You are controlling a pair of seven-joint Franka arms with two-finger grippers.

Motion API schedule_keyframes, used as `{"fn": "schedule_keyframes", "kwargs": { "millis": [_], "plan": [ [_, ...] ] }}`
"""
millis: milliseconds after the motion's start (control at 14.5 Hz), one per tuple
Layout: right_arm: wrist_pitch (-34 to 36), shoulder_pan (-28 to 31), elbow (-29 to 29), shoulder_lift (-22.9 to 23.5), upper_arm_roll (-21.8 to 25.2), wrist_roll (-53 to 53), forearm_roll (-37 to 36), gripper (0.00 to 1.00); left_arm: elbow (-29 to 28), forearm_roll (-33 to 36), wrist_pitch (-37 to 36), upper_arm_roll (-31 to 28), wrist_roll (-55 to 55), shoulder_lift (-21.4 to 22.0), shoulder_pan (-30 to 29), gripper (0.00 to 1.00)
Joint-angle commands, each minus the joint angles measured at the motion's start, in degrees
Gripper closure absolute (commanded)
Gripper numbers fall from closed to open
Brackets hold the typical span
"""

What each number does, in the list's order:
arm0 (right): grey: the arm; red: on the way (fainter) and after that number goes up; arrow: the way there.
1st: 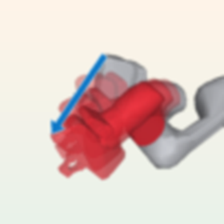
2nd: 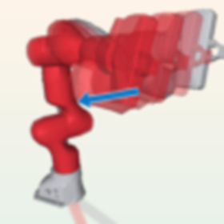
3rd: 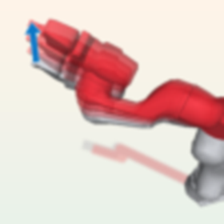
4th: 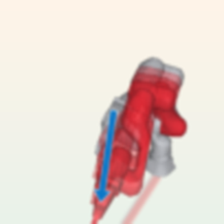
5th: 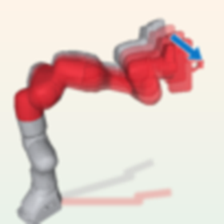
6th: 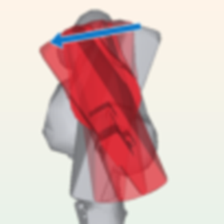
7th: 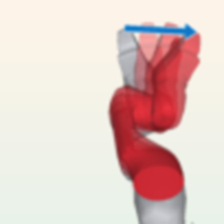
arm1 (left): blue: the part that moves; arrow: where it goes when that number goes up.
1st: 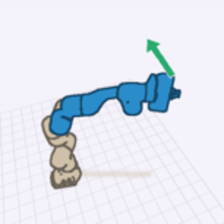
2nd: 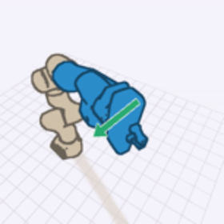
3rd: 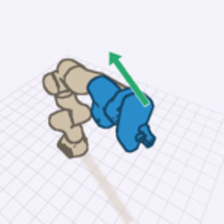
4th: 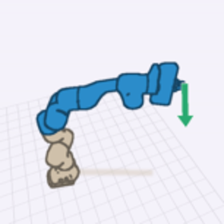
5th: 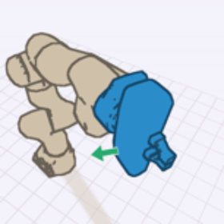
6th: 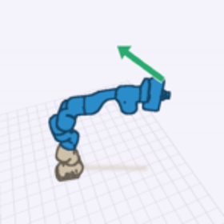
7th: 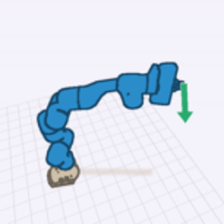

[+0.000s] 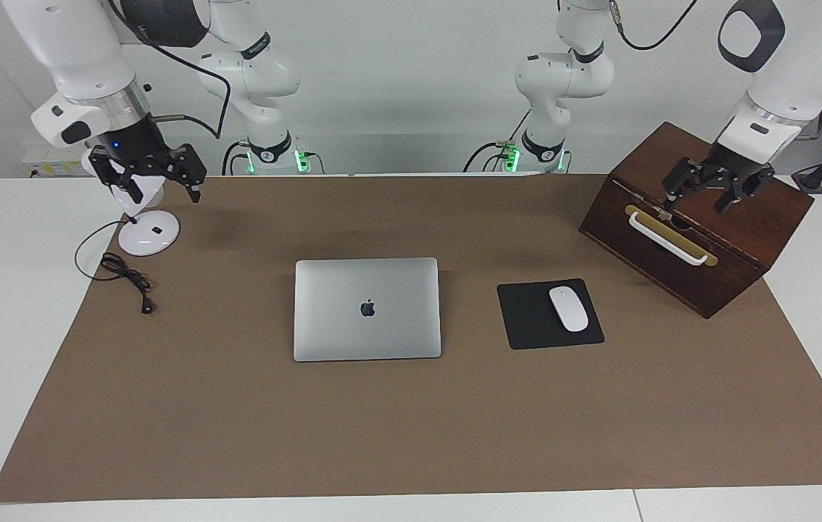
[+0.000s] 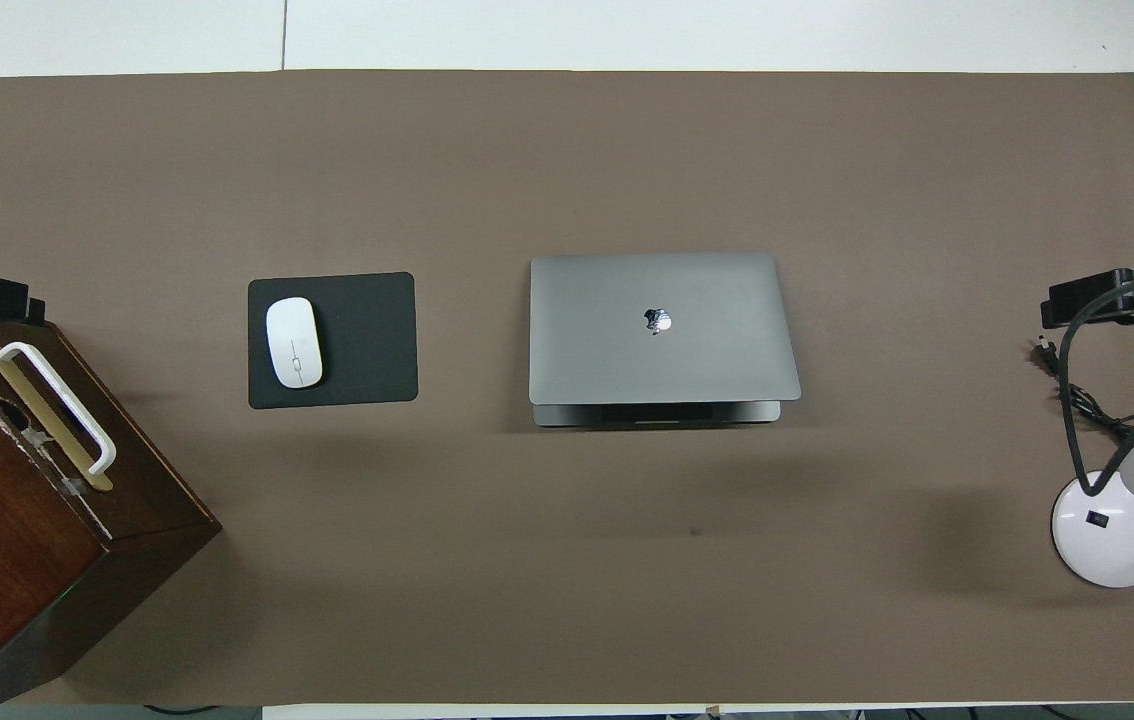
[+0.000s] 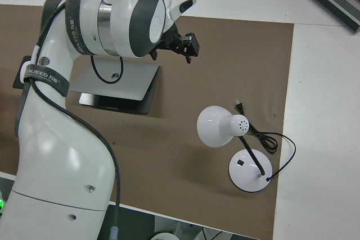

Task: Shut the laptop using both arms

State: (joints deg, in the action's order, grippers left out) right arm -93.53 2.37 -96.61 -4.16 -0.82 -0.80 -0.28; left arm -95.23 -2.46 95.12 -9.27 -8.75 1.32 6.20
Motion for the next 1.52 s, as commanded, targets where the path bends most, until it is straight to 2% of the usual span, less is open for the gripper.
{"fn": "schedule_keyframes", "kwargs": {
  "millis": [0,138,898,1451],
  "plan": [
    [-2.70,1.58,-2.80,-1.37,-0.59,-1.83,-1.04,0.00,2.23,0.61,-1.17,0.31,1.72,-0.96,-0.05,0.00],
    [-2.80,1.67,-2.80,-1.37,-0.59,-1.83,-1.04,0.00,4.60,0.61,-2.48,0.39,1.72,-1.93,-0.31,0.00],
    [-2.97,2.99,-2.80,-1.29,-0.59,-1.83,-1.04,0.00,4.70,0.79,-2.66,0.40,4.36,-2.02,-0.49,0.00],
    [-3.06,3.51,-2.71,-1.29,-0.59,-1.83,-1.04,0.00,4.52,3.51,-2.75,0.48,4.09,-1.94,0.04,0.00]
  ]
}}
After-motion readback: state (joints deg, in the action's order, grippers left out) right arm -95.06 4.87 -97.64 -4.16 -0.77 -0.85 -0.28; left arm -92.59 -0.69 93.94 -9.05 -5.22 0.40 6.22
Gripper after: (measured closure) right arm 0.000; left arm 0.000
